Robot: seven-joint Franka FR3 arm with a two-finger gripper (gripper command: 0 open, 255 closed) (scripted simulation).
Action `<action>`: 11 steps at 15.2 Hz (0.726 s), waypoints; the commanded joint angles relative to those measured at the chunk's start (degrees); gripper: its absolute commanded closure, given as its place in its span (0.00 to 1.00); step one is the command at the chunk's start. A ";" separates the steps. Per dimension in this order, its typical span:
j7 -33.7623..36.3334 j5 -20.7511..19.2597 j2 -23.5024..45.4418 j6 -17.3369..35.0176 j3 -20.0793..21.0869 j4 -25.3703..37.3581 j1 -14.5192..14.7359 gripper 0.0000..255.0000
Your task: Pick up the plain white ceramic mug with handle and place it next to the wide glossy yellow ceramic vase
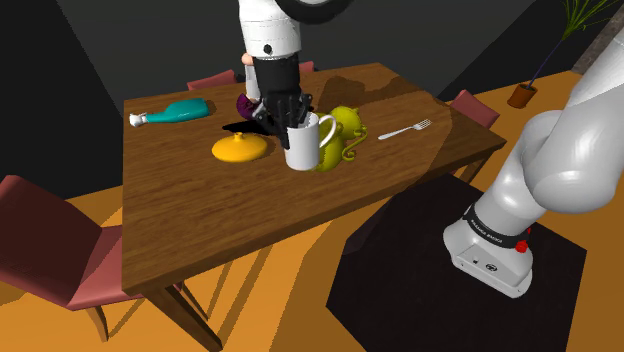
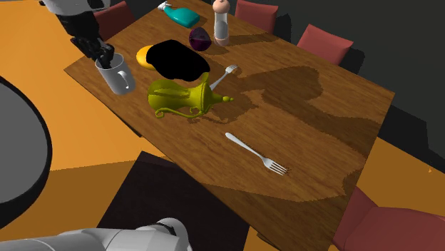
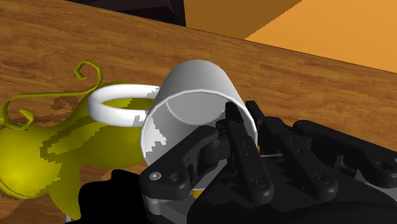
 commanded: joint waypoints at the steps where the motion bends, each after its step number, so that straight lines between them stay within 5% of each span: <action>1: -0.03 -0.07 0.33 1.57 0.03 -1.22 0.04 1.00; 11: 0.07 -0.79 3.00 8.97 0.13 -6.08 0.25 1.00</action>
